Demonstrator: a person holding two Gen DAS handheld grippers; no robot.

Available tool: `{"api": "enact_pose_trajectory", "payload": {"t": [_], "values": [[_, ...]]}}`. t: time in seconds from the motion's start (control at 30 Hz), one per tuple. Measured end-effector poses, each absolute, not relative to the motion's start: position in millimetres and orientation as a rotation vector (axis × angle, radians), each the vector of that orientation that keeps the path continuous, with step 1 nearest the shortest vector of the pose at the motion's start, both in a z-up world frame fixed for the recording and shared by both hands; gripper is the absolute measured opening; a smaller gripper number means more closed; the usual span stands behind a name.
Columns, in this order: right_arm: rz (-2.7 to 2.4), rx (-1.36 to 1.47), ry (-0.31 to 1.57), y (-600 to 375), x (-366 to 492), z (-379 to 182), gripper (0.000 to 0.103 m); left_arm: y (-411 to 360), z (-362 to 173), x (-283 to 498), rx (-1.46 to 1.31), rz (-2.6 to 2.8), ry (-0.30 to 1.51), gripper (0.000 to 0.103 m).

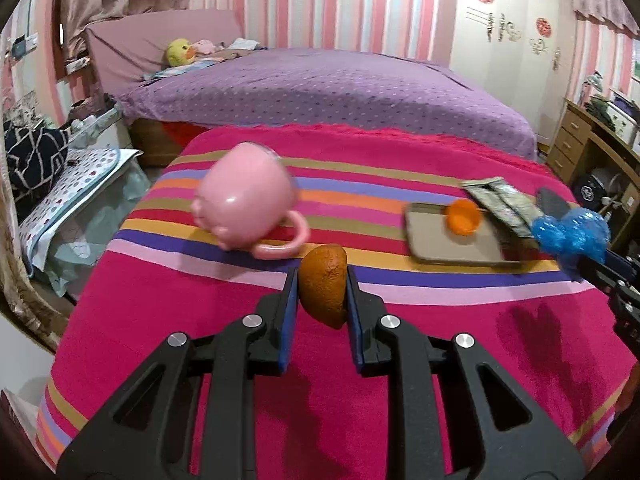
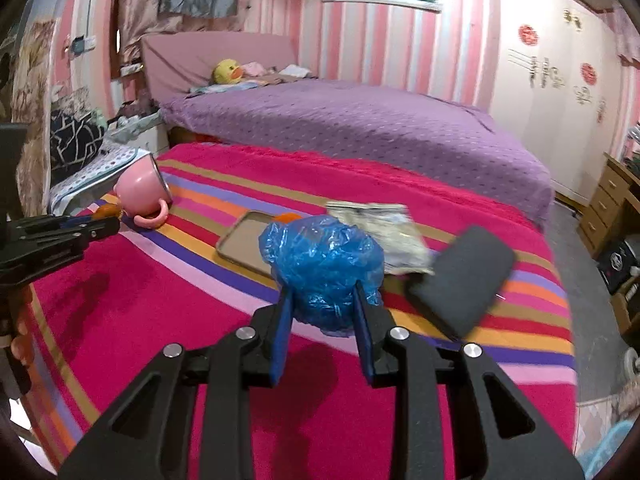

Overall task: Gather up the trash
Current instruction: 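Grasp the blue plastic bag with the right gripper while the left holds the tangerine, then carry the tangerine and blue bag over the light-blue basket with both grippers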

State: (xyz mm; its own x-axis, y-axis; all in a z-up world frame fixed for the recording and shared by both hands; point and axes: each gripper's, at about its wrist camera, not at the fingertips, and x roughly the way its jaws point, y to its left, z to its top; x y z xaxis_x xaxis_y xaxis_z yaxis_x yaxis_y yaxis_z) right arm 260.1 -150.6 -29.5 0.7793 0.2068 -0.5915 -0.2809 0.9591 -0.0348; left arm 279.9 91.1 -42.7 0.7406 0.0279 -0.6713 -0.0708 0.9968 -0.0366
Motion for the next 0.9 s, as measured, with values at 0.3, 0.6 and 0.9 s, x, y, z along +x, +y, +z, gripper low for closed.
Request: {"api": "enact_pose_trajectory", "payload": {"t": [0.3, 0.6, 0.9], "values": [[0.210, -0.109, 0.602, -211.2, 195.3, -1.1, 0.029, 49.7, -23.9, 260.8, -0.048, -0.013, 0.697, 0.021], [0.188, -0.121, 0.604, -249.2, 139.8, 6.5, 0.029, 21.7, -25.3, 246.4, -0.028, -0.035, 0.702, 0.021], [0.131, -0.103, 0.647, -305.7, 107.8, -12.1, 0.029, -13.3, -22.9, 212.7, -0.014, -0.095, 0.661, 0.021]]}}
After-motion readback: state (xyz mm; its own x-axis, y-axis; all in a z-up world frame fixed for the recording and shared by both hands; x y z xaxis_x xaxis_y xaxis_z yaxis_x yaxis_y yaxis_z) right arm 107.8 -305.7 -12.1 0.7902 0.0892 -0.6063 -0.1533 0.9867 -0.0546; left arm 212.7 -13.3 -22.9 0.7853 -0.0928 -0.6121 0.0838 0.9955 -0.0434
